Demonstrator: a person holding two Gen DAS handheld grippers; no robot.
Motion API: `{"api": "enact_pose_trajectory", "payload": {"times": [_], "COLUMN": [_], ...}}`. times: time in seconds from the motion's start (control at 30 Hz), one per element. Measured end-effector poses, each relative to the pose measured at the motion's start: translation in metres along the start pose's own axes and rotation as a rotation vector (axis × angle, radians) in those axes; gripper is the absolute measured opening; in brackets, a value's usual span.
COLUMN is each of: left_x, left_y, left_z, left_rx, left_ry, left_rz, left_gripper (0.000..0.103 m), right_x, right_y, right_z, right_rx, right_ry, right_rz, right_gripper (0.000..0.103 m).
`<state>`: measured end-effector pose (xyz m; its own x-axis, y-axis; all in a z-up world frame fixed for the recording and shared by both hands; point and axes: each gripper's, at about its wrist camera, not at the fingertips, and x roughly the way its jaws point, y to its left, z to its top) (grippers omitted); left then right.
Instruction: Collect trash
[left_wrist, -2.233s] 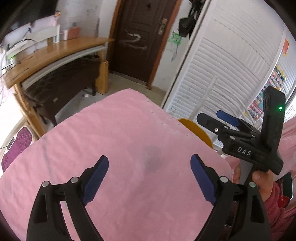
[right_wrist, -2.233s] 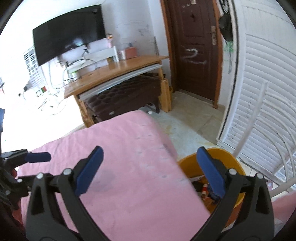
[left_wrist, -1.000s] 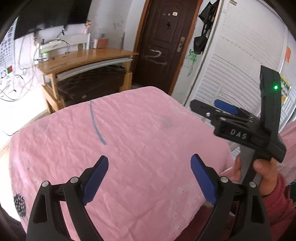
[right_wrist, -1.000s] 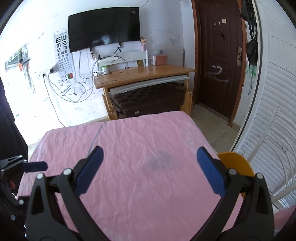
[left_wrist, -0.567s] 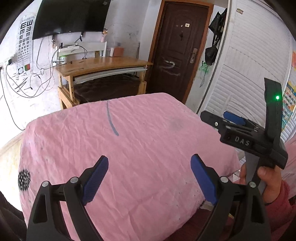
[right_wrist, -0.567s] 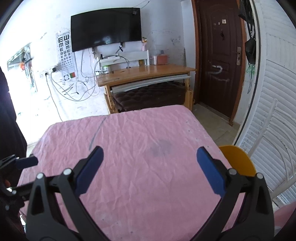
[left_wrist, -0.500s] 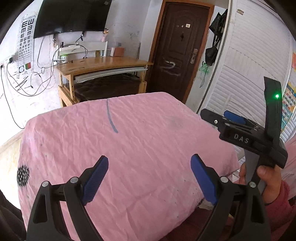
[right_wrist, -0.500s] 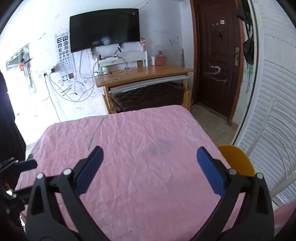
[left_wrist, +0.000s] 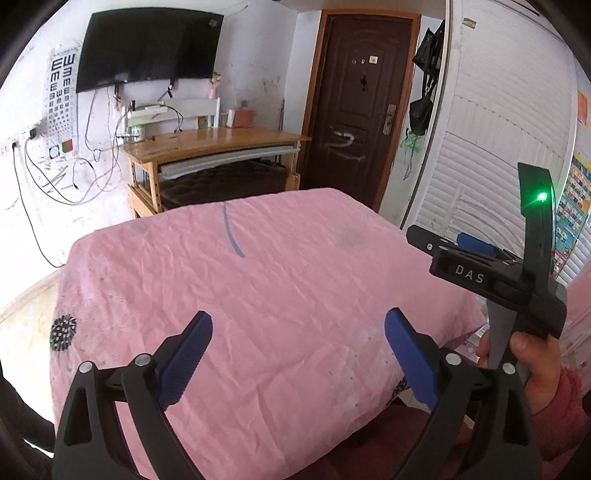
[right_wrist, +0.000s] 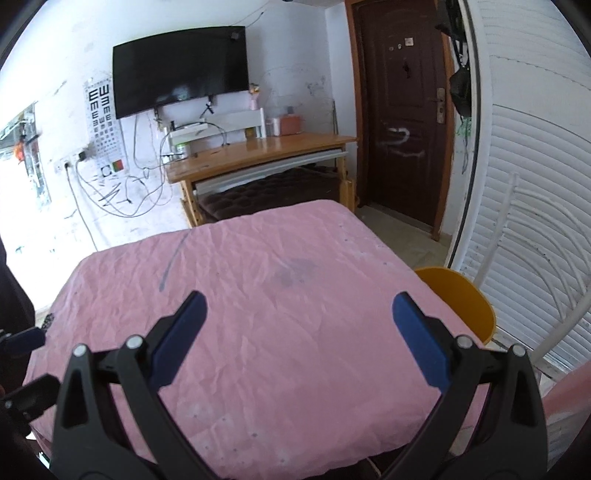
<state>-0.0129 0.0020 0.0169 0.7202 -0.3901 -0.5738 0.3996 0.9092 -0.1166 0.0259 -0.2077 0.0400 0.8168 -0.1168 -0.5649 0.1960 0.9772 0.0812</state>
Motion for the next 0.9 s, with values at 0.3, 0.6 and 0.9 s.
{"api": "enact_pose_trajectory", "payload": {"times": [0.3, 0.6, 0.9], "left_x": [-0.017, -0.018, -0.023], "left_y": [0.005, 0.003, 0.007], "left_z": [-0.003, -0.004, -0.006], "left_rx": [-0.008, -0.004, -0.012], "left_ry": [-0.048, -0.045, -0.05], "left_rz": [0.037, 0.04, 0.056], "left_gripper": [0.096, 0.096, 0.096], "right_x": [-0.004, -0.004, -0.008], "right_y": [0.005, 0.006, 0.007], "right_z": [0.0, -0.001, 0.0], "right_rx": [-0.025, -0.028, -0.027], "right_ry": [-0.016, -0.015, -0.019], "right_rz": [-0.021, -0.017, -0.011], "right_gripper": [0.097, 0.097, 0.097]}}
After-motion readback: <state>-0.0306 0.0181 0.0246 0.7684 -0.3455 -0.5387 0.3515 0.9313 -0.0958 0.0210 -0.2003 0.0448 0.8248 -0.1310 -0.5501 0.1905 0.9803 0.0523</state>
